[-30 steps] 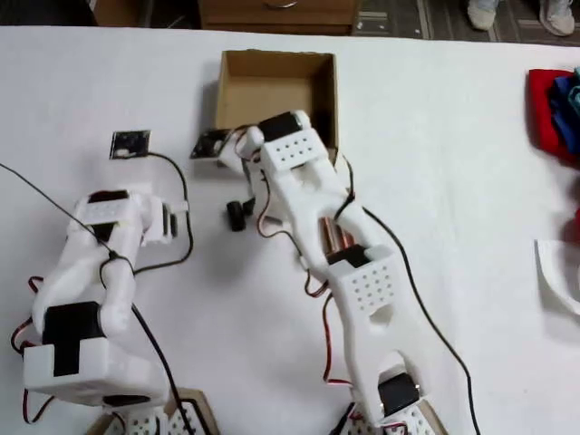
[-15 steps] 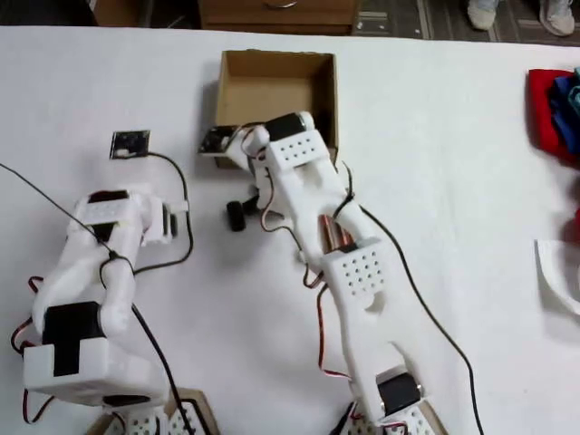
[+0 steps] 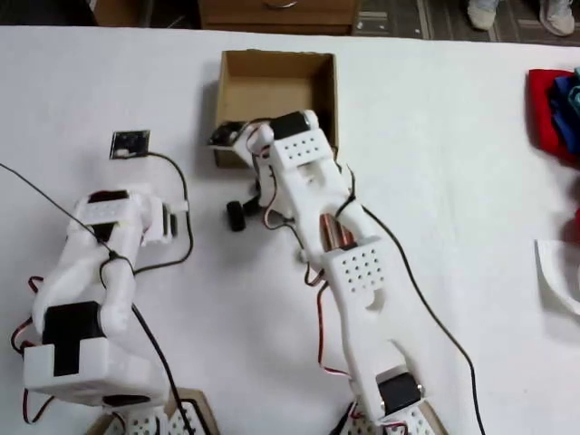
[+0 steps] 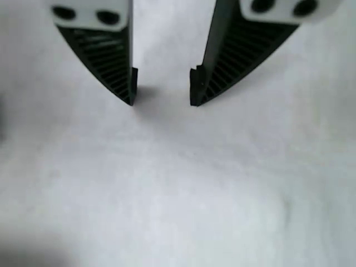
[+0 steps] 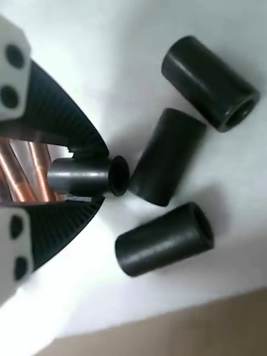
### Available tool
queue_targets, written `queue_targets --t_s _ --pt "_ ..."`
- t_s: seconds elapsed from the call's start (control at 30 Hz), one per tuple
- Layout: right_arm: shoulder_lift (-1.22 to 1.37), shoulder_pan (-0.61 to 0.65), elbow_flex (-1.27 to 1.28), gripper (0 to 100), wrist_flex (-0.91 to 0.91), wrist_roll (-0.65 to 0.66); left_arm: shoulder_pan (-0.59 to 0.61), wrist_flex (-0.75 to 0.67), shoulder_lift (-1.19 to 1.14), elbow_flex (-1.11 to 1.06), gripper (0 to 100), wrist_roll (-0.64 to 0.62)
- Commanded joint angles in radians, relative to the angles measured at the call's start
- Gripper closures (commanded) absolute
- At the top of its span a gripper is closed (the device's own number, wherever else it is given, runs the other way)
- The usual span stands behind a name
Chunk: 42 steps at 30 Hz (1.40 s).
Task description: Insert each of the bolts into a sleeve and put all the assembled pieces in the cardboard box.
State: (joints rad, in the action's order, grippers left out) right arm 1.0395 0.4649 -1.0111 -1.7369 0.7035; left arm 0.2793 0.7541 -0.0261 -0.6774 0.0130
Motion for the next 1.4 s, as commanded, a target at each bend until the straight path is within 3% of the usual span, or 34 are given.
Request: queue_targets --t_s 0.0,0.3,0.5,0.77,1.07,1.37 --pt "-0.131 -0.002 0.012 97.8 -0.028 -0.107 0.018 -0.012 -0.002 0.03 83 -0.005" --pt "-0.288 0.008 0.097 97.8 -0.027 -0.267 0.018 -0.014 -0.002 0.03 83 -0.005" --pt "-0.545 -0.03 0.147 97.8 -0.028 -0.348 0.018 -0.012 -0.002 0.03 83 -0.005" --pt "-0.952 -0.278 0.47 97.8 0.001 -0.358 -0.043 0.008 0.003 0.041 83 0.041" --pt "-1.276 -0.582 1.2 97.8 0.384 -0.354 -0.364 0.402 -0.002 0.303 83 0.063" --pt "-1.362 -0.645 1.705 97.8 0.814 -0.359 -0.499 0.557 -0.002 0.418 83 0.06"
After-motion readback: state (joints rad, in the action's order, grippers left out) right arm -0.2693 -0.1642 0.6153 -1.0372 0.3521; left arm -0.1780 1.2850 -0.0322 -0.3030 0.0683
